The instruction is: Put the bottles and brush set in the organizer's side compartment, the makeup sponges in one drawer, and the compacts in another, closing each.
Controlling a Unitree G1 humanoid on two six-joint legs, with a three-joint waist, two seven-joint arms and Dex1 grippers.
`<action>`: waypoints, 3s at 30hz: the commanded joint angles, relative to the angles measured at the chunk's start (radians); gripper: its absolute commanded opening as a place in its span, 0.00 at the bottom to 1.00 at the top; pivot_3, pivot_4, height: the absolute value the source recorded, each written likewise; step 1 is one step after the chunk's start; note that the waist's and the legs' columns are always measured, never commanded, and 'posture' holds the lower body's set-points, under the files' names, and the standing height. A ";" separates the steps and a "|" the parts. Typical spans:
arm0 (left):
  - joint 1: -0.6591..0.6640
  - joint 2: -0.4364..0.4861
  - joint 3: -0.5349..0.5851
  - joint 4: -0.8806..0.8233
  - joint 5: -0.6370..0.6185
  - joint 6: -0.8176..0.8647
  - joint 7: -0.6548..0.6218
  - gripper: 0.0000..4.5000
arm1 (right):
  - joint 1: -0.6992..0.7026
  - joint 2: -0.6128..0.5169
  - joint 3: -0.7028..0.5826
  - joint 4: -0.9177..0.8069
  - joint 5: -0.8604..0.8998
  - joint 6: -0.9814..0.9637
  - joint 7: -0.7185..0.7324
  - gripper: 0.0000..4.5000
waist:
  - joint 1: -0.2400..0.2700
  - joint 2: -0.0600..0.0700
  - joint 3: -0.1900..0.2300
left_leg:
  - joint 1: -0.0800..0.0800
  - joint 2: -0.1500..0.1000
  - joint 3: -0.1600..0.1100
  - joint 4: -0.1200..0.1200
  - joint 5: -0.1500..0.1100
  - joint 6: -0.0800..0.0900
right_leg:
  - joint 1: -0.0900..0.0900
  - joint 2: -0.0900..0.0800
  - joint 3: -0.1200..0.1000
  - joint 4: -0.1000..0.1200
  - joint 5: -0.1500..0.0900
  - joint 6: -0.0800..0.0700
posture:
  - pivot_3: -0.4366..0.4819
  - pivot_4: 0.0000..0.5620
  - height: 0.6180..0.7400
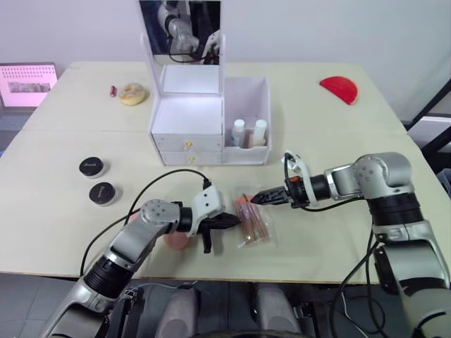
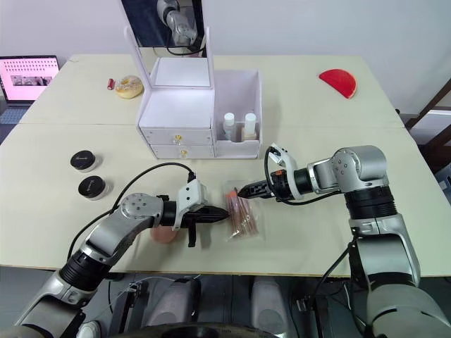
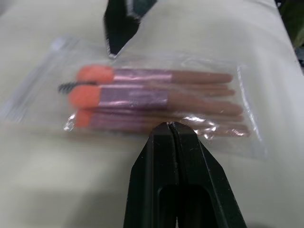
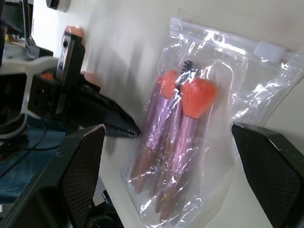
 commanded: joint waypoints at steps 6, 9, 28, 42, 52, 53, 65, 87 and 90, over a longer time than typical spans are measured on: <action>-0.009 -0.004 0.011 -0.014 0.015 -0.020 -0.009 0.01 | -0.010 0.090 -0.012 0.006 0.001 0.029 -0.022 1.00 | -0.001 0.000 0.000 | 0.000 0.000 -0.001 0.000 0.000 0.000 | 0.000 0.000 0.000 0.001 0.001 0.002 | 0.48 0.27 1.00; -0.009 -0.003 0.012 -0.016 0.014 -0.019 -0.010 0.01 | -0.007 0.100 -0.019 0.009 -0.008 0.023 -0.027 1.00 | 0.000 0.000 0.000 | 0.000 0.000 -0.001 0.000 0.000 0.000 | 0.000 0.000 0.000 0.000 0.001 0.002 | 0.48 0.27 1.00; -0.003 0.014 0.026 -0.022 0.012 -0.021 -0.016 0.00 | 0.019 0.085 -0.003 0.000 -0.026 -0.025 -0.004 0.01 | 0.001 0.000 0.000 | -0.001 0.000 -0.001 0.000 0.000 0.000 | -0.001 0.000 0.000 0.000 0.001 0.002 | 0.48 0.27 1.00; 0.005 0.044 0.123 -0.091 -0.077 0.059 -0.033 0.77 | 0.004 0.076 -0.040 0.029 -0.025 -0.040 0.002 0.00 | 0.000 0.000 0.000 | -0.001 0.000 -0.001 -0.001 0.000 0.000 | -0.001 0.000 0.000 0.000 0.001 0.002 | 0.48 0.27 1.00; 0.039 0.130 0.255 -0.212 -0.209 0.172 -0.032 1.00 | 0.029 0.038 -0.036 -0.013 -0.019 -0.056 0.024 0.00 | 0.000 0.001 0.000 | -0.002 0.000 -0.001 -0.001 0.000 0.000 | -0.001 0.000 0.000 -0.001 0.001 0.002 | 0.48 0.27 1.00; 0.040 0.128 0.250 -0.213 -0.210 0.172 -0.030 1.00 | 0.032 0.029 -0.022 -0.026 -0.026 -0.066 0.026 0.00 | 0.000 0.001 0.000 | -0.002 0.000 -0.001 -0.001 0.000 0.000 | -0.001 0.000 0.000 -0.001 0.000 0.002 | 0.48 0.27 1.00; 0.016 0.029 0.163 -0.133 -0.182 0.138 -0.009 0.88 | 0.008 -0.072 -0.025 -0.032 -0.021 -0.058 0.077 0.83 | 0.003 0.001 0.000 | -0.002 0.000 -0.001 -0.001 0.000 0.000 | -0.001 0.000 0.000 -0.002 0.000 0.002 | 0.48 0.27 1.00; -0.020 -0.042 0.046 0.078 -0.019 -0.007 -0.029 0.02 | 0.023 0.035 0.022 -0.002 -0.048 -0.039 0.030 1.00 | -0.004 0.001 0.000 | 0.000 0.000 -0.001 -0.001 0.000 0.000 | 0.000 0.001 0.000 -0.001 0.001 0.002 | 0.48 0.27 1.00; -0.021 -0.042 0.048 0.080 -0.014 -0.011 -0.032 0.02 | 0.037 0.061 0.043 -0.025 -0.045 -0.037 0.027 1.00 | -0.005 0.001 0.000 | 0.000 0.000 -0.001 -0.001 0.000 0.000 | 0.000 0.001 0.000 0.000 0.001 0.002 | 0.48 0.27 1.00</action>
